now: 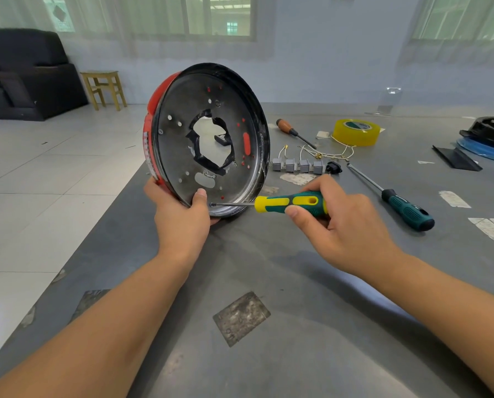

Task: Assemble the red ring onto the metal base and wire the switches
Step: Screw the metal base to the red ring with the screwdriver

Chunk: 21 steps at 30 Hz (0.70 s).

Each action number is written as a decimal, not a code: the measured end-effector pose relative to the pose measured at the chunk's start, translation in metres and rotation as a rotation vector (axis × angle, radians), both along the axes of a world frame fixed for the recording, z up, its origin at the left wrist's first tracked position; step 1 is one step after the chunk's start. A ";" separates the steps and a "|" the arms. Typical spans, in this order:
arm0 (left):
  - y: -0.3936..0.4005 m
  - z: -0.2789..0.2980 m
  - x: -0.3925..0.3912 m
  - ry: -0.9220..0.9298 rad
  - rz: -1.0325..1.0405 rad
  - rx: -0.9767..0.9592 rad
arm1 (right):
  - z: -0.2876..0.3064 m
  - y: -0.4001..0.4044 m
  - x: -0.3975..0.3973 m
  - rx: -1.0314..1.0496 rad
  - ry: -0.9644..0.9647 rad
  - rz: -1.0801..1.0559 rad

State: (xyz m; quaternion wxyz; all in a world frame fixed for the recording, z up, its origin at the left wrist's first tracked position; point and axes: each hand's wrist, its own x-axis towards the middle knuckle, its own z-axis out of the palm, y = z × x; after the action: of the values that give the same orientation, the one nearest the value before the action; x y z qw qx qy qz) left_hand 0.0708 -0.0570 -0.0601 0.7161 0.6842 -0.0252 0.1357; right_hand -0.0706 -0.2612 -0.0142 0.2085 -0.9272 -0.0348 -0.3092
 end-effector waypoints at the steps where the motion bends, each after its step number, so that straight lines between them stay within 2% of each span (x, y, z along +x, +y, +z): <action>1: 0.000 0.000 0.000 0.007 0.000 -0.013 | -0.001 0.000 0.000 0.021 -0.007 -0.005; 4: 0.001 0.002 0.000 0.042 0.007 -0.060 | -0.004 0.000 0.004 0.124 -0.003 0.010; 8: -0.003 0.004 0.000 0.067 -0.003 -0.115 | -0.006 0.000 0.009 0.337 -0.098 0.073; 14: -0.003 0.002 -0.001 0.061 0.008 -0.071 | -0.005 -0.001 0.007 0.207 -0.268 0.062; 18: 0.003 0.002 0.004 0.077 0.069 -0.074 | 0.006 -0.018 0.008 0.280 -0.409 0.026; 21: 0.004 0.002 0.004 0.094 0.071 -0.136 | 0.000 -0.040 0.013 0.391 -0.326 -0.106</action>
State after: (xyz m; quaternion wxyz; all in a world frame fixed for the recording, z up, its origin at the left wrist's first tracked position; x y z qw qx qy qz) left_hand 0.0744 -0.0530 -0.0580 0.7558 0.6403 0.0422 0.1301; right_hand -0.0577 -0.3010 -0.0144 0.3589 -0.8077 0.0412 -0.4660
